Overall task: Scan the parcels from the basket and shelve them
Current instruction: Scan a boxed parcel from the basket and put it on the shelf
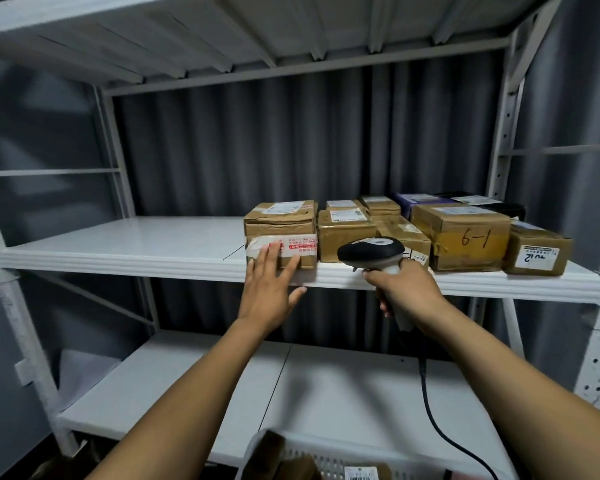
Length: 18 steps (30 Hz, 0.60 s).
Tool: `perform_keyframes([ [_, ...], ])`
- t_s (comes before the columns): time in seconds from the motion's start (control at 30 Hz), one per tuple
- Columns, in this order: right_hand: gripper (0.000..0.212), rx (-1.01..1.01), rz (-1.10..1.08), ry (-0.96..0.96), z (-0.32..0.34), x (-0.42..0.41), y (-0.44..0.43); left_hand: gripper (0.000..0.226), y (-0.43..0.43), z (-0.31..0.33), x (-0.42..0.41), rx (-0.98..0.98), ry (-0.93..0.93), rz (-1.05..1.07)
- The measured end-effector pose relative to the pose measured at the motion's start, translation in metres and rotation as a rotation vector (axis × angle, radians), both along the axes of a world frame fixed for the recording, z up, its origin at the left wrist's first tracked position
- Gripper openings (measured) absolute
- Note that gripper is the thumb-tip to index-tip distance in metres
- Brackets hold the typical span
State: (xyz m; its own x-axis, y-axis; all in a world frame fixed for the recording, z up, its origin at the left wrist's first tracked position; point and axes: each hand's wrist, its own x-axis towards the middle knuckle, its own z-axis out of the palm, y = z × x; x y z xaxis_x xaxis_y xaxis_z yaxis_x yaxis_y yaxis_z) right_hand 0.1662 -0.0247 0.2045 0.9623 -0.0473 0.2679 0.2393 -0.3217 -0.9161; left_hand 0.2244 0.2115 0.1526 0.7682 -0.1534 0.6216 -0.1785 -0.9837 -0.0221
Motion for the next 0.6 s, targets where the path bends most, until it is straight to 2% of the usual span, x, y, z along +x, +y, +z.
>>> perform_keyframes([
  [0.27,0.016,-0.068,0.019,0.006,-0.008,0.009,0.003,0.076,-0.003,0.022,0.033,0.021,0.233,0.067],
  [0.47,0.018,-0.145,0.018,0.024,-0.022,-0.001,0.000,0.079,-0.014,0.015,0.017,-0.004,0.226,0.018],
  [0.6,0.014,-0.181,0.036,0.061,-0.043,-0.029,-0.013,0.076,-0.036,-0.018,-0.018,-0.091,0.258,-0.059],
])
